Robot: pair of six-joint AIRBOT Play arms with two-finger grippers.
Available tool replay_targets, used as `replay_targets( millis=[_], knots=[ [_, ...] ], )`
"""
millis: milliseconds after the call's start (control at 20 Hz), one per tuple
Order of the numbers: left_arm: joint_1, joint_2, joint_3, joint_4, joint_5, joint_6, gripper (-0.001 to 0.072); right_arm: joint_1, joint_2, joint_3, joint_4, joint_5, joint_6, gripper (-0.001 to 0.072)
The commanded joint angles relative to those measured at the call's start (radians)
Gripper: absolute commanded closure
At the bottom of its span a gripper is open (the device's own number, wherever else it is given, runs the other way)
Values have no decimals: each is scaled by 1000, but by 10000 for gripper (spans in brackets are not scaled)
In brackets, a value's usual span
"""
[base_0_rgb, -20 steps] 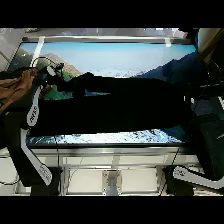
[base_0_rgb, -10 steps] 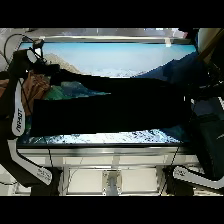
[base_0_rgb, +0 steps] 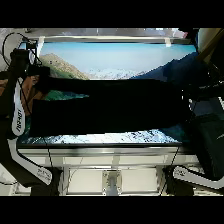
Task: Fold the clothes and pants, and hang the long-sleeved shirts on hangers.
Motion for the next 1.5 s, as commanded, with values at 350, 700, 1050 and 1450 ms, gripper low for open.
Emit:
replay_targets(
  millis=[350, 700, 1050, 1450],
  knots=[
    [-5, -6, 2, -269, 55, -160, 5, 1, -6, -10, -1, -47, -1, 368],
    [4, -133, 2, -301, 15, -327, 7, 1, -7, -35, -42, -47, -8, 368],
    [9, -197, 2, -416, 140, -371, 129, 1, -7, -35, -51, -76, -30, 368],
    [16, -238, 2, -415, 198, -373, 690, 1, -7, -35, -56, -76, -29, 368]
  ],
)
